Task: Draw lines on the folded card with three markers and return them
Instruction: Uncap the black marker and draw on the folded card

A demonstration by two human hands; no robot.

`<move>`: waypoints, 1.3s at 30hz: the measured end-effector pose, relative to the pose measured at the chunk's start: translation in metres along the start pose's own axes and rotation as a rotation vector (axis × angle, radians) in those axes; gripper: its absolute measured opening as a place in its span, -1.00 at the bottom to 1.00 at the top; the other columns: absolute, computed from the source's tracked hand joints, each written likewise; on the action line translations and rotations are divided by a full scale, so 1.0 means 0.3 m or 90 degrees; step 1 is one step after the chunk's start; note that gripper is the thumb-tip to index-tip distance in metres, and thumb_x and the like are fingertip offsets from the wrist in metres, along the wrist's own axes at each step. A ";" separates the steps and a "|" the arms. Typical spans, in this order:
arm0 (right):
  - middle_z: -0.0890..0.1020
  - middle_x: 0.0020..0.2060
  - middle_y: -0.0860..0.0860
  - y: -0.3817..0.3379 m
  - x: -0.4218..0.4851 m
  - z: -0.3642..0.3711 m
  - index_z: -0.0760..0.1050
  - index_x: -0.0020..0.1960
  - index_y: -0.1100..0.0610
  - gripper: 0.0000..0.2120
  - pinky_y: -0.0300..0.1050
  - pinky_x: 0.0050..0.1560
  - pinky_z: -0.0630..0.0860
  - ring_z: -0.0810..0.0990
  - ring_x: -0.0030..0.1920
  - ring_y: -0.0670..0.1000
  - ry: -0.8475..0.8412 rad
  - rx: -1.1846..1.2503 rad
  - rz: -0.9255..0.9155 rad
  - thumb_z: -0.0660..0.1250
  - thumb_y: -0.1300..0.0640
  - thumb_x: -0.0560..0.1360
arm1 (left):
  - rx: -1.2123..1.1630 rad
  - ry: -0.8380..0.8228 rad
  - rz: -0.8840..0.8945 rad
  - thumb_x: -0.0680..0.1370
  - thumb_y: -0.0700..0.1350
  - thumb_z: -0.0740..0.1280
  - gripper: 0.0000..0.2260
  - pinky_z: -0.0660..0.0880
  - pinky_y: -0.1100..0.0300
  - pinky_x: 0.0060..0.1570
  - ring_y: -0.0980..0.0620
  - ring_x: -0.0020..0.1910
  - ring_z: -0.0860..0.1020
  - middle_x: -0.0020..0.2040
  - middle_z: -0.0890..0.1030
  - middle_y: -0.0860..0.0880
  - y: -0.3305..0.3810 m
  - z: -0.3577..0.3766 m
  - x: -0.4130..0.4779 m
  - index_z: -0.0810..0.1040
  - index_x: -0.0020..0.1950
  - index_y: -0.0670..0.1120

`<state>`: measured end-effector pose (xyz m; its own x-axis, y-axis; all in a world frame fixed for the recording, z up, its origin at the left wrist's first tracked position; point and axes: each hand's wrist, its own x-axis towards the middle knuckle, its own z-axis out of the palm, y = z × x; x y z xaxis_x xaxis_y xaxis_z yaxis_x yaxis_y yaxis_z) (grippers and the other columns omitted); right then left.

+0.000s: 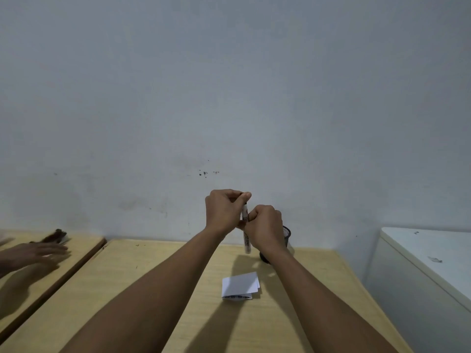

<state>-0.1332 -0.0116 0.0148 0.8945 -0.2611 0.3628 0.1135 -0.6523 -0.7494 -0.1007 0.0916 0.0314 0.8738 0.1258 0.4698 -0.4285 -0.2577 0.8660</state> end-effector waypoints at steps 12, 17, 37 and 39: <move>0.55 -0.46 -0.06 0.095 -0.021 0.083 0.43 -0.42 0.06 -0.61 0.01 0.05 0.40 0.59 -0.26 0.06 -0.090 -0.174 -0.002 0.50 -0.10 0.43 | -0.070 0.032 -0.116 0.47 0.01 0.49 -0.84 0.49 0.24 -0.11 0.16 -0.14 0.67 -0.23 0.72 0.04 -0.187 -0.077 0.013 0.72 -0.17 -0.07; 0.69 -0.33 0.18 0.168 -0.028 0.057 0.66 -0.17 0.26 -0.67 -0.08 -0.15 0.47 0.59 -0.32 0.03 -0.124 0.012 -0.010 0.45 -0.04 0.51 | 0.188 -0.052 -0.115 0.43 0.17 0.47 -0.85 0.49 -0.01 0.13 0.18 -0.12 0.62 -0.17 0.71 0.20 -0.400 -0.171 -0.054 0.71 -0.16 0.12; 0.74 -0.07 0.06 0.265 -0.055 0.033 0.60 0.21 0.09 -0.78 -0.15 -0.22 0.44 0.66 -0.27 -0.09 -0.215 0.522 0.159 0.28 0.25 0.63 | 0.449 -0.022 0.066 0.46 0.18 0.38 -0.69 0.21 0.07 0.01 0.08 0.01 0.43 -0.04 0.46 0.15 -0.529 -0.155 -0.304 0.48 0.13 0.10; 0.72 -0.12 0.06 0.278 -0.069 0.056 0.56 0.19 0.10 -0.78 -0.10 -0.22 0.52 0.67 -0.22 -0.03 -0.228 0.558 0.175 0.36 0.29 0.57 | 0.496 -0.154 0.168 0.48 0.21 0.30 -0.73 0.24 0.04 0.03 0.10 0.05 0.41 0.04 0.52 0.19 -0.502 -0.140 -0.367 0.52 0.11 0.13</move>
<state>-0.1350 -0.0487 -0.0644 0.9994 0.0004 0.0340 0.0333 0.1944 -0.9804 -0.1421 0.1569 -0.1435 0.8306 -0.2153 0.5135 -0.4216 -0.8455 0.3276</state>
